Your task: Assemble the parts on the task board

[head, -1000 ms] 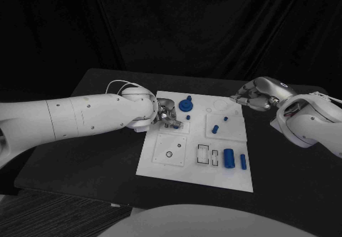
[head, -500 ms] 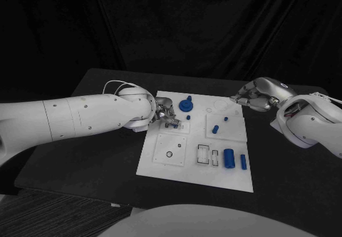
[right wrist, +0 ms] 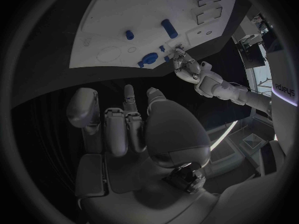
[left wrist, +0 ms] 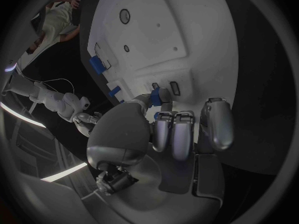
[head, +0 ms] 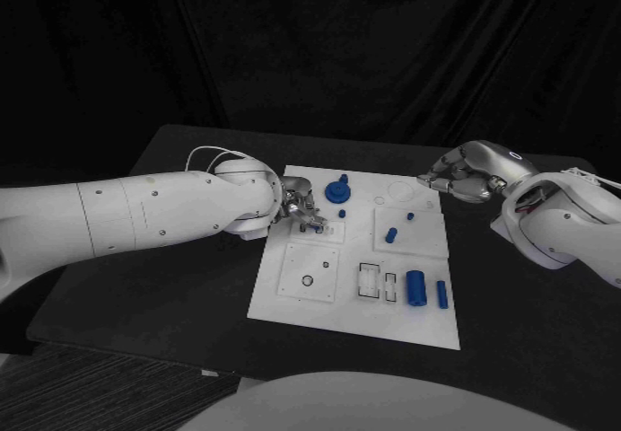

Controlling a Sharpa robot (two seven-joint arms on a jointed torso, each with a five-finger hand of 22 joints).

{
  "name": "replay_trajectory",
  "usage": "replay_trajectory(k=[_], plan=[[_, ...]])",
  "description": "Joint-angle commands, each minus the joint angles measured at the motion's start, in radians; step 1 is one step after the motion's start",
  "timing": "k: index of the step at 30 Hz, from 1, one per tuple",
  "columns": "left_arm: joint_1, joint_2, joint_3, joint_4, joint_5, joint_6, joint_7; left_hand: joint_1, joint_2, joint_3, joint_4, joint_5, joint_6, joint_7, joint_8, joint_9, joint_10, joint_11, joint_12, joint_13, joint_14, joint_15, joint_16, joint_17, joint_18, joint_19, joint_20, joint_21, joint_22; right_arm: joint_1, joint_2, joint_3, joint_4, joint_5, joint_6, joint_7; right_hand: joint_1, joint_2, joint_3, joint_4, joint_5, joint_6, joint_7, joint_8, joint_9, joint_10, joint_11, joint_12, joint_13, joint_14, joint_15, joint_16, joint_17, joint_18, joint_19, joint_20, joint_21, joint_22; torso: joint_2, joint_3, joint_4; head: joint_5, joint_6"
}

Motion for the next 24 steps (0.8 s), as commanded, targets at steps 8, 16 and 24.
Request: replay_trajectory(k=[8, 16, 24], plan=[[-0.002, 0.004, 0.001, 0.002, 0.002, 0.039, -0.008, 0.016, -0.014, 0.074, -0.009, -0.006, -0.011, -0.011, -0.015, -0.006, 0.078, -0.011, -0.015, 0.206, 0.098, -0.015, -0.006, 0.234, 0.008, 0.009, -0.003, -0.014, 0.181, -0.003, 0.001, 0.001, 0.0, -0.004, 0.002, -0.017, 0.011, 0.001, -0.036, 0.003, 0.018, -0.013, 0.001, 0.015, 0.016, 0.102, -0.001, 0.017, 0.265, 0.07, -0.002, -0.016, 0.138, 0.011, -0.006, -0.001, -0.018, 0.136, 0.0, 0.0008, 0.0009, -0.001, 0.0], [-0.002, 0.006, 0.001, 0.0, 0.003, 0.044, -0.007, 0.016, -0.015, 0.077, -0.01, -0.008, -0.011, -0.011, -0.016, -0.007, 0.078, -0.011, -0.016, 0.206, 0.097, -0.015, -0.006, 0.233, 0.008, 0.009, -0.003, -0.015, 0.181, -0.003, 0.001, 0.001, -0.001, -0.004, 0.001, -0.016, 0.011, 0.002, -0.036, 0.002, 0.018, -0.013, 0.001, 0.015, 0.016, 0.102, -0.001, 0.017, 0.265, 0.07, -0.002, -0.016, 0.138, 0.011, -0.007, -0.001, -0.019, 0.136, 0.0, 0.0006, 0.0006, 0.0, 0.0], [-0.002, 0.012, 0.0, -0.002, 0.003, 0.043, -0.004, 0.017, -0.014, 0.081, -0.01, -0.01, -0.012, -0.01, -0.017, -0.008, 0.077, -0.011, -0.017, 0.205, 0.097, -0.015, -0.007, 0.232, 0.008, 0.009, -0.003, -0.016, 0.181, -0.003, 0.002, 0.001, -0.001, -0.004, 0.0, -0.016, 0.011, 0.002, -0.036, 0.002, 0.018, -0.013, 0.001, 0.015, 0.016, 0.102, -0.001, 0.017, 0.265, 0.07, -0.002, -0.016, 0.138, 0.011, -0.007, -0.001, -0.019, 0.136, 0.0, 0.0008, 0.0008, -0.001, 0.0]])
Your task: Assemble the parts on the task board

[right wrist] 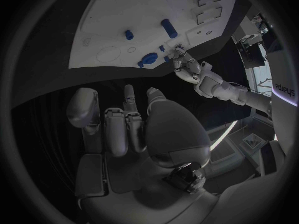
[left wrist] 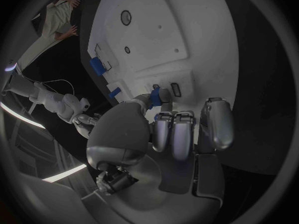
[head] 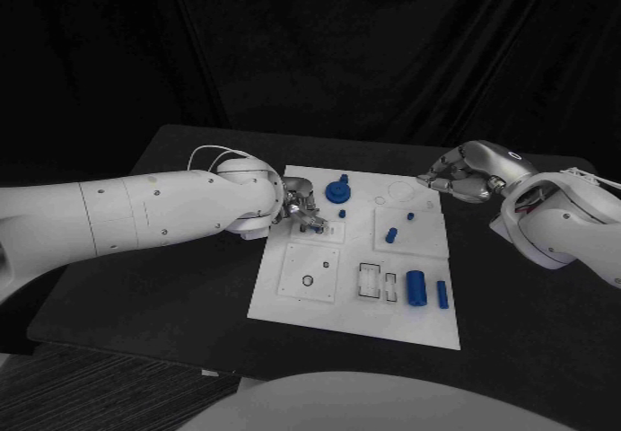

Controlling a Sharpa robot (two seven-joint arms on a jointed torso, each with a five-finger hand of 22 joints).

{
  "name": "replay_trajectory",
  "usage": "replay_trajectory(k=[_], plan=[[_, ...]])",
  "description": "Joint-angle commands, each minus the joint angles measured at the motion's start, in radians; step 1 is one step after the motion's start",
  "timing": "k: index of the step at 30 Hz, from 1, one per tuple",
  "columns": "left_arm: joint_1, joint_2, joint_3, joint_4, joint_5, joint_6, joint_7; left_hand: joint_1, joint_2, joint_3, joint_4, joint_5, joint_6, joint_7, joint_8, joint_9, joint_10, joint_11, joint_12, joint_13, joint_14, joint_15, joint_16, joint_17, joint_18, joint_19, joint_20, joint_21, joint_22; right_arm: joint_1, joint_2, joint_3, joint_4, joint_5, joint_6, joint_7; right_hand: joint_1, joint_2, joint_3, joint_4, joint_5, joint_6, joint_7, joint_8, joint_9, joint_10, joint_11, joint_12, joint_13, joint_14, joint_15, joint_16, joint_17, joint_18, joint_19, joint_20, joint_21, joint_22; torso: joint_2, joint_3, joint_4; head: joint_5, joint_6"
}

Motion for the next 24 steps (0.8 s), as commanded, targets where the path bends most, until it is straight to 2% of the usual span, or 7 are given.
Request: replay_trajectory(k=[1, 24], plan=[[-0.003, 0.004, -0.002, 0.001, 0.003, 0.023, 0.004, 0.017, -0.014, 0.058, -0.012, -0.002, -0.012, -0.011, -0.018, -0.009, 0.077, -0.011, -0.017, 0.205, 0.097, -0.015, -0.007, 0.232, 0.009, 0.009, -0.003, -0.009, 0.181, -0.003, 0.0, 0.001, 0.0, -0.004, -0.001, -0.016, 0.011, 0.002, -0.036, 0.002, 0.018, -0.012, 0.001, 0.015, 0.013, 0.102, -0.001, 0.017, 0.265, 0.07, -0.002, -0.016, 0.138, 0.012, -0.007, -0.001, -0.019, 0.136, 0.0, 0.0, 0.0, -0.001, 0.0], [-0.003, 0.017, -0.002, -0.006, 0.003, 0.027, 0.007, 0.016, -0.014, 0.06, -0.012, -0.004, -0.013, -0.01, -0.019, -0.01, 0.078, -0.01, -0.016, 0.206, 0.097, -0.015, -0.007, 0.232, 0.008, 0.009, -0.003, -0.008, 0.181, -0.002, -0.002, 0.001, 0.002, -0.004, 0.0, -0.017, 0.011, 0.002, -0.036, 0.002, 0.018, -0.012, 0.001, 0.015, 0.013, 0.102, -0.001, 0.017, 0.265, 0.07, -0.002, -0.016, 0.138, 0.012, -0.007, -0.001, -0.019, 0.136, 0.0, 0.0001, -0.0001, 0.0, 0.0]])
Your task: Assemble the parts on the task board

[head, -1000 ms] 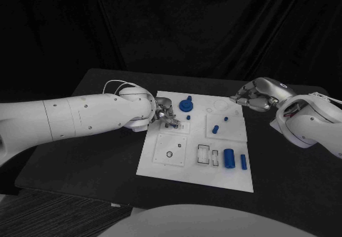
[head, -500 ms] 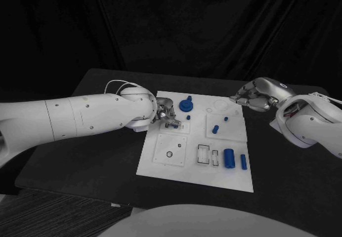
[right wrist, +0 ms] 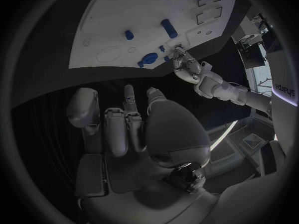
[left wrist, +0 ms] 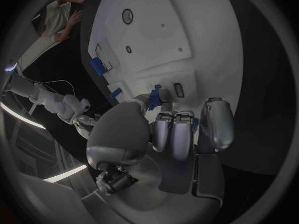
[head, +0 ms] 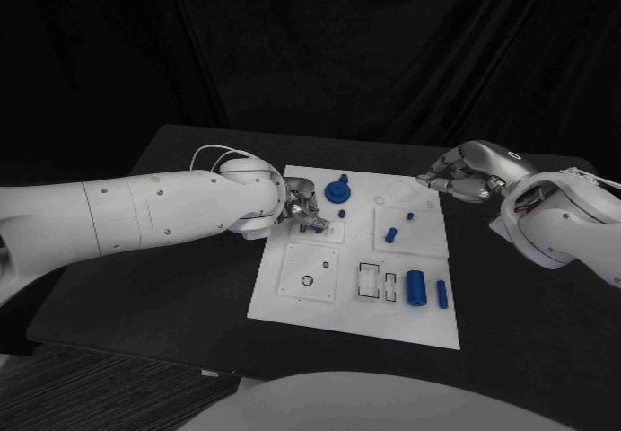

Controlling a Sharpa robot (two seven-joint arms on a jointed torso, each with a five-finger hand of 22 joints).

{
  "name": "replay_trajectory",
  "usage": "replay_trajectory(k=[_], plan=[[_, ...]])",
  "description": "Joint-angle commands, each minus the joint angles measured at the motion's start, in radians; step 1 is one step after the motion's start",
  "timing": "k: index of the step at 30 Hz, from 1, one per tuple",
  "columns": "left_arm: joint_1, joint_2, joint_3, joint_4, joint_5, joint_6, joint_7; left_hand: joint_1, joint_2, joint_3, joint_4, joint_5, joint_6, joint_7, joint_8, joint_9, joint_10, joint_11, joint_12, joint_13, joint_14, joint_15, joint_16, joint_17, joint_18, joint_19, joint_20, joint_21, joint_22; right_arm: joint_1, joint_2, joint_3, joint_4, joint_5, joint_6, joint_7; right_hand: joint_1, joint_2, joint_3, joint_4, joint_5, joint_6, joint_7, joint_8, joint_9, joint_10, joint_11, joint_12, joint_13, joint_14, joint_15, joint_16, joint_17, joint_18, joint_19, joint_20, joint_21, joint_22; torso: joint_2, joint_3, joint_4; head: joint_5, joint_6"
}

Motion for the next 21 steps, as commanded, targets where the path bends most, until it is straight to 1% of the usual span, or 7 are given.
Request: replay_trajectory(k=[1, 11, 13, 14, 16, 18, 21], plan=[[-0.003, 0.005, -0.002, 0.001, 0.003, 0.022, 0.006, 0.016, -0.015, 0.063, -0.012, -0.004, -0.014, -0.01, -0.026, -0.011, 0.077, -0.01, -0.017, 0.205, 0.096, -0.015, -0.007, 0.231, 0.008, 0.009, -0.003, -0.009, 0.181, -0.002, -0.001, 0.001, 0.001, -0.004, 0.0, -0.017, 0.011, 0.002, -0.036, 0.002, 0.018, -0.011, 0.002, 0.015, 0.013, 0.102, -0.001, 0.017, 0.265, 0.07, -0.002, -0.016, 0.138, 0.012, -0.007, -0.001, -0.019, 0.136, 0.0, -0.0002, -0.0002, 0.001, 0.0], [-0.004, 0.004, -0.002, 0.001, 0.003, 0.032, 0.001, 0.014, -0.018, 0.067, -0.012, -0.011, -0.015, -0.009, -0.028, -0.014, 0.077, -0.01, -0.017, 0.205, 0.096, -0.015, -0.007, 0.231, 0.008, 0.009, -0.003, -0.01, 0.181, -0.002, -0.003, 0.001, 0.003, -0.004, -0.001, -0.018, 0.011, 0.002, -0.036, 0.002, 0.018, -0.011, 0.002, 0.015, 0.013, 0.102, -0.001, 0.017, 0.265, 0.07, -0.002, -0.016, 0.138, 0.012, -0.007, -0.001, -0.019, 0.136, 0.0, 0.0002, 0.0003, 0.0, 0.0], [-0.004, 0.004, -0.002, 0.002, 0.003, 0.032, 0.002, 0.001, -0.021, 0.072, -0.007, -0.057, -0.011, -0.007, -0.031, -0.019, 0.077, -0.008, -0.016, 0.205, 0.096, -0.013, -0.007, 0.231, 0.008, 0.009, -0.001, -0.011, 0.182, -0.002, -0.003, 0.001, 0.003, -0.004, -0.001, -0.018, 0.011, 0.002, -0.036, 0.002, 0.018, -0.011, 0.002, 0.015, 0.013, 0.102, -0.001, 0.017, 0.265, 0.07, -0.002, -0.016, 0.138, 0.012, -0.007, -0.001, -0.019, 0.136, 0.0, 0.0002, 0.0004, 0.0, 0.0], [-0.004, 0.004, -0.002, 0.003, 0.003, 0.031, 0.003, -0.001, -0.022, 0.073, -0.006, -0.063, -0.01, -0.007, -0.032, -0.02, 0.077, -0.007, -0.017, 0.205, 0.096, -0.013, -0.008, 0.231, 0.008, 0.009, -0.001, -0.011, 0.182, -0.002, -0.003, 0.001, 0.003, -0.004, -0.001, -0.018, 0.011, 0.002, -0.036, 0.002, 0.018, -0.011, 0.002, 0.015, 0.013, 0.102, -0.001, 0.017, 0.265, 0.07, -0.002, -0.016, 0.138, 0.012, -0.007, -0.001, -0.019, 0.136, 0.0, 0.0004, 0.0003, 0.0, 0.0], [-0.004, 0.003, -0.002, 0.004, 0.003, 0.029, 0.004, -0.021, -0.022, 0.069, 0.007, -0.134, -0.003, -0.005, -0.032, -0.024, 0.077, -0.006, -0.017, 0.205, 0.096, -0.011, -0.007, 0.232, 0.008, 0.009, 0.0, -0.012, 0.183, -0.002, -0.003, 0.001, 0.003, -0.004, -0.001, -0.017, 0.011, 0.002, -0.036, 0.002, 0.018, -0.011, 0.002, 0.015, 0.013, 0.102, -0.001, 0.017, 0.265, 0.07, -0.002, -0.016, 0.138, 0.012, -0.007, -0.001, -0.019, 0.136, 0.0, 0.0004, 0.0001, 0.001, 0.0], [-0.004, 0.003, -0.002, 0.005, 0.003, 0.028, 0.005, -0.026, -0.022, 0.067, 0.01, -0.151, -0.002, -0.004, -0.032, -0.025, 0.078, -0.005, -0.017, 0.205, 0.097, -0.011, -0.007, 0.232, 0.008, 0.01, 0.001, -0.013, 0.183, -0.002, -0.003, 0.001, 0.002, -0.004, -0.001, -0.017, 0.011, 0.002, -0.036, 0.002, 0.018, -0.011, 0.002, 0.015, 0.013, 0.102, -0.001, 0.017, 0.265, 0.07, -0.002, -0.016, 0.138, 0.012, -0.007, -0.001, -0.019, 0.136, 0.0, 0.0004, -0.0001, 0.001, 0.0], [-0.004, 0.003, -0.002, 0.005, 0.003, 0.027, 0.005, -0.04, -0.022, 0.059, 0.018, -0.195, 0.001, -0.003, -0.032, -0.027, 0.078, -0.004, -0.016, 0.206, 0.097, -0.01, -0.007, 0.232, 0.008, 0.01, 0.002, -0.014, 0.184, -0.002, -0.002, 0.001, 0.002, -0.004, -0.002, -0.017, 0.014, 0.002, -0.037, 0.002, 0.019, -0.011, 0.002, 0.015, 0.013, 0.102, -0.001, 0.017, 0.265, 0.07, -0.001, -0.016, 0.138, 0.012, -0.007, -0.001, -0.02, 0.136, 0.0, 0.0001, -0.0004, 0.002, 0.0]])
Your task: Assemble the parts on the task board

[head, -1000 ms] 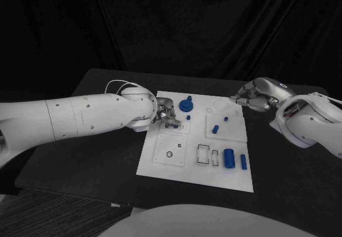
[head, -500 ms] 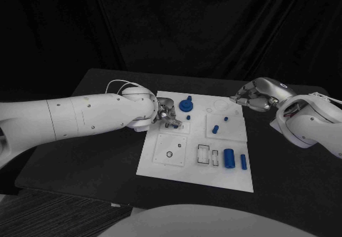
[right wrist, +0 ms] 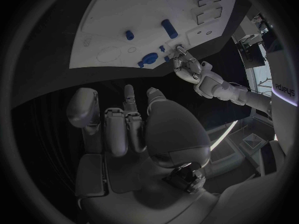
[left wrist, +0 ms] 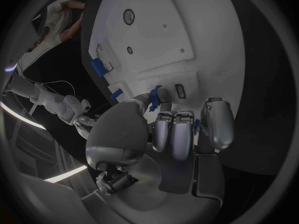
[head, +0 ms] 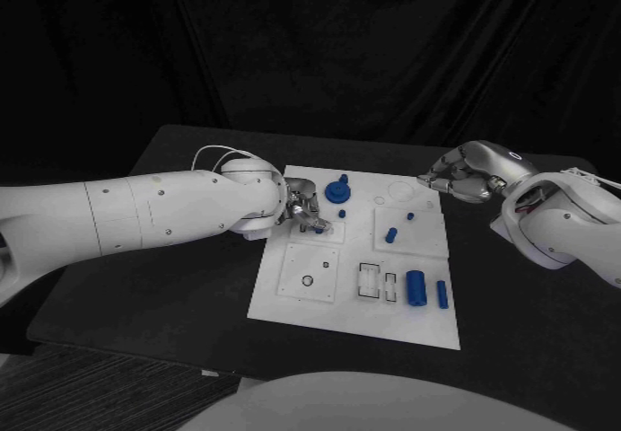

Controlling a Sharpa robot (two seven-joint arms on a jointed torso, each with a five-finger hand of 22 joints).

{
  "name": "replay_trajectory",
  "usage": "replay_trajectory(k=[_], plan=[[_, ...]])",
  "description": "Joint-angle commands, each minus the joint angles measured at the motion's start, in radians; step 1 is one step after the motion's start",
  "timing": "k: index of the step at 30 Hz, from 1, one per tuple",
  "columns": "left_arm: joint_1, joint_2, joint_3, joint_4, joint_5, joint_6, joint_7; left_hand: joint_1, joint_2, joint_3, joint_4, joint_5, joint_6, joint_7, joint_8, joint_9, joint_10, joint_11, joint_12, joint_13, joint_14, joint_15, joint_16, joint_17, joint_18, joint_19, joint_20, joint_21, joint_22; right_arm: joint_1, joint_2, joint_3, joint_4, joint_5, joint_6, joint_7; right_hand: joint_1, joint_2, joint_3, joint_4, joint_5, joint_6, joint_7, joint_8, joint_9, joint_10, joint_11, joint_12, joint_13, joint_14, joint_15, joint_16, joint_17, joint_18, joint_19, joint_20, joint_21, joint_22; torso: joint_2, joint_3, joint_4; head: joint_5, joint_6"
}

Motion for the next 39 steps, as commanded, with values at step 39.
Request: replay_trajectory(k=[39], plan=[[-0.004, -0.003, -0.002, 0.003, 0.003, 0.006, 0.003, -0.158, 0.007, -0.12, 0.041, -0.219, 0.014, -0.002, 0.0, 0.008, 0.081, -0.002, -0.011, 0.21, 0.1, -0.007, -0.003, 0.238, 0.007, 0.018, 0.006, -0.013, 0.187, -0.003, 0.002, 0.001, -0.001, -0.004, -0.002, -0.015, 0.014, 0.002, -0.037, 0.002, 0.019, -0.011, 0.002, 0.015, 0.013, 0.103, 0.0, 0.017, 0.265, 0.07, -0.001, -0.016, 0.138, 0.011, -0.007, -0.001, -0.02, 0.136, 0.0, 0.0, -0.0005, 0.002, 0.0]])
